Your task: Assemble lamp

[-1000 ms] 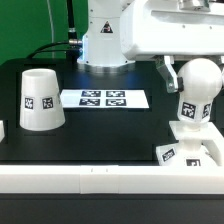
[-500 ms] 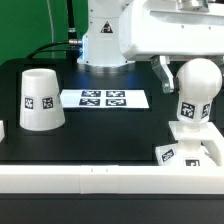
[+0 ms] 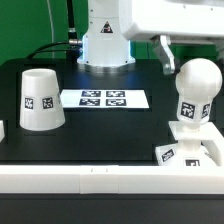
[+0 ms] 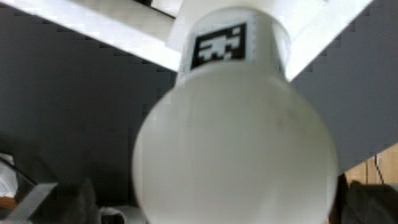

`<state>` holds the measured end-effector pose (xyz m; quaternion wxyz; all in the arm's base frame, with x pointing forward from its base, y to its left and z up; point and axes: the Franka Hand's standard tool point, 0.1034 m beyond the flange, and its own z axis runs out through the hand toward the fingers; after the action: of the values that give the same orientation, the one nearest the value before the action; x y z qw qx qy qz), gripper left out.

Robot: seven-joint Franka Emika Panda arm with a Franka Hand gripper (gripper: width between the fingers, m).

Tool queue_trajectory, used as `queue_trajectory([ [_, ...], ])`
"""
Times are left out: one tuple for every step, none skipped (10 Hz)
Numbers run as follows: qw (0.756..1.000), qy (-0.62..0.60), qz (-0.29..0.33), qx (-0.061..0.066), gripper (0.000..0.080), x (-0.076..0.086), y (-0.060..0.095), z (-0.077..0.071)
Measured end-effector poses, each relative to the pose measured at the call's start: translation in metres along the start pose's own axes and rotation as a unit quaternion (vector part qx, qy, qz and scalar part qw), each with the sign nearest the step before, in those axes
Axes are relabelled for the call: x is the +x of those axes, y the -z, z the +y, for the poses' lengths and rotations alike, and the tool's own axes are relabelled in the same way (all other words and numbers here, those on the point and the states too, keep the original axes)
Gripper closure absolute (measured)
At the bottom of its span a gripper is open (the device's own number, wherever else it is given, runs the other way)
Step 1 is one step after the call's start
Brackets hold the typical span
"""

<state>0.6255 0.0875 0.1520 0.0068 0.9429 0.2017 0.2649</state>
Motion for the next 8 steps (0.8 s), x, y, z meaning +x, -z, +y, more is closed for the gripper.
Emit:
queue_trajectory([
  [1.0,0.0,0.0,0.0,0.0101,-0.001,-0.001,-0.001],
  [1.0,0.001,-0.013,0.005,0.0101,-0.004,-0.003,-0.003],
  [1.0,0.0,-0.012,0.005,0.0101,-0.003,-0.003,-0.002],
  [1.0,0.0,-0.016,0.006,0.0101,-0.004,-0.004,-0.003],
  [0.999,0.002,-0.048,0.016,0.0101,-0.011,-0.009,-0.008],
  [0.996,0.004,-0.085,0.028,0.0101,-0.011,-0.011,-0.01],
  [0.994,0.005,-0.102,0.034,0.0101,-0.009,-0.011,-0.01],
  [0.989,0.005,-0.139,0.045,0.0101,-0.013,-0.012,-0.01],
])
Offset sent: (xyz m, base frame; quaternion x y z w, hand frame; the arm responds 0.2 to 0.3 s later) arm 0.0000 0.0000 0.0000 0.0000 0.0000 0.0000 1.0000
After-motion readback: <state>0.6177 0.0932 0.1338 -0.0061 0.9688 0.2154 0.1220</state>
